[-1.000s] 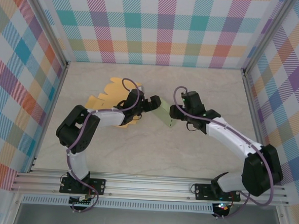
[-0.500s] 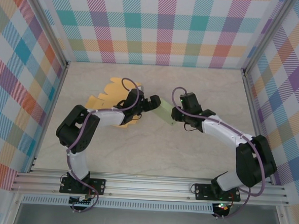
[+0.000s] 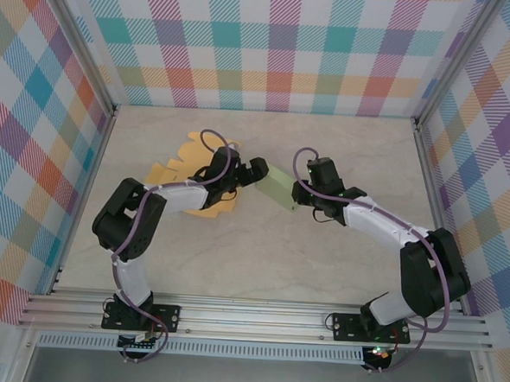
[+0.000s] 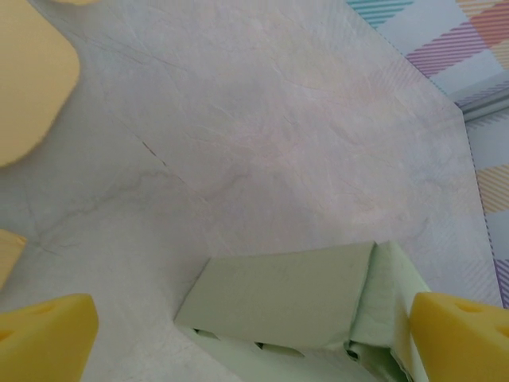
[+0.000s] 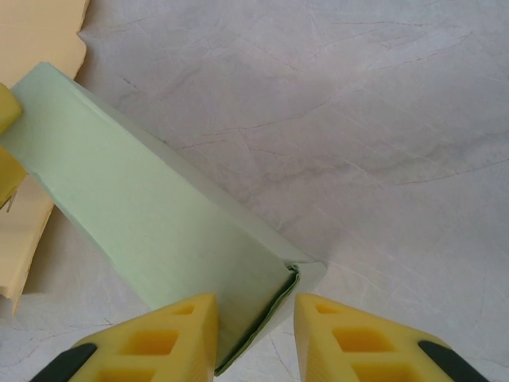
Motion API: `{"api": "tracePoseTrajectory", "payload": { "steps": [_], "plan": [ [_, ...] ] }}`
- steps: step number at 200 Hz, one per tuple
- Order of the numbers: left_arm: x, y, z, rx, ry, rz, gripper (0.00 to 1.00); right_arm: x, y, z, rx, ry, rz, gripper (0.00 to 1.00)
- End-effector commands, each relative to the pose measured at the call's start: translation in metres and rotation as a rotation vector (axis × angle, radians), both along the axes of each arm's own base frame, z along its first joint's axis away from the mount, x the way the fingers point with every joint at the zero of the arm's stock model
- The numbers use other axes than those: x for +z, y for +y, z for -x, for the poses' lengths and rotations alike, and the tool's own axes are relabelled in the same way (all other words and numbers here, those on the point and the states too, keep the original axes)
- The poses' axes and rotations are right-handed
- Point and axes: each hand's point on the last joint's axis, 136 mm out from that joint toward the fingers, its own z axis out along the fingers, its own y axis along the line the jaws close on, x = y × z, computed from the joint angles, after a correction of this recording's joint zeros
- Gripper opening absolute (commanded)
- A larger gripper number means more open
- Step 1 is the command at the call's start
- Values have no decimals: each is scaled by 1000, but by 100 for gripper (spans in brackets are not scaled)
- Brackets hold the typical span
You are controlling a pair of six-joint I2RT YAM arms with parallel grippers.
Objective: Fold the paper box
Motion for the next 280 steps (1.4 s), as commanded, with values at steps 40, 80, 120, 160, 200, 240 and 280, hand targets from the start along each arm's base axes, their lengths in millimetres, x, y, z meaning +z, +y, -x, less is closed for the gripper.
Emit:
{"api": "tracePoseTrajectory", "payload": {
  "steps": [40,80,120,160,200,240,280],
  "plan": [
    [0,16,-1,25,14,-4,100,-40,-18,20,-21,136,88,31],
    [-9,11,2,2,32,1,100,-41,-19,20,-23,139,91,30],
    [-25,22,11,28,67,-41,100,-39,-21,20,-29,137,93,30],
    [-57,31,24,45,128,-62,100,-41,-22,20,-30,144,94,30],
    [-67,32,27,44,147,-71,100,-43,-23,22,-25,152,94,30],
    [-55,26,28,12,123,-50,100,-38,-12,24,34,134,53,30],
    [-27,28,32,-4,67,-41,100,-23,-6,34,80,89,29,33]
  ]
}}
